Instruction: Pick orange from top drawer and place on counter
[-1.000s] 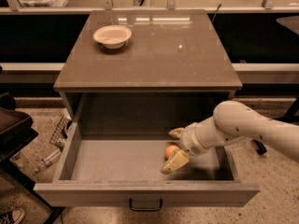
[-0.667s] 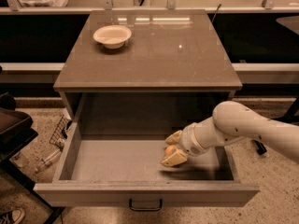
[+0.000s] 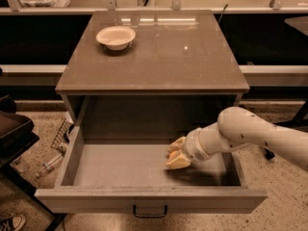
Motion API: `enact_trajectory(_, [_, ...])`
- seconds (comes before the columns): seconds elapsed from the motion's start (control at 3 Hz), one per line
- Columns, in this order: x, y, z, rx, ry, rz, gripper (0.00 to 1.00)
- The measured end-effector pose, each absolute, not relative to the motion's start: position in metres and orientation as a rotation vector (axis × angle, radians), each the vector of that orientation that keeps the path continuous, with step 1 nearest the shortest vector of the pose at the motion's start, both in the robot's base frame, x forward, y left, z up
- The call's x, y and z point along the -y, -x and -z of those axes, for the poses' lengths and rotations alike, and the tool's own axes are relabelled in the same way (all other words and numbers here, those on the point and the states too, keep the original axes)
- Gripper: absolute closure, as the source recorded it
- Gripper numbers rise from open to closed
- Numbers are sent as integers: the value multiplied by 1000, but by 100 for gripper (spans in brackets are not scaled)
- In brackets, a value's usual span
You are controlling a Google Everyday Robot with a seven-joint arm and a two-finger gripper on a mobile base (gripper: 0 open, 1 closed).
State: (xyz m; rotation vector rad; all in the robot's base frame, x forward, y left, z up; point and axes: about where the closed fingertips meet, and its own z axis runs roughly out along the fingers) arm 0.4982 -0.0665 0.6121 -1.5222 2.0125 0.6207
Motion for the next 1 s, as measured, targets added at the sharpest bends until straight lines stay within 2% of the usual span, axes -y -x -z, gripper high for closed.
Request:
enact_trajectory(0.33, [54, -515, -638, -1977, 1561, -604, 100])
enact_trajectory(1.0, [52, -569, -751, -2009, 1582, -562, 100])
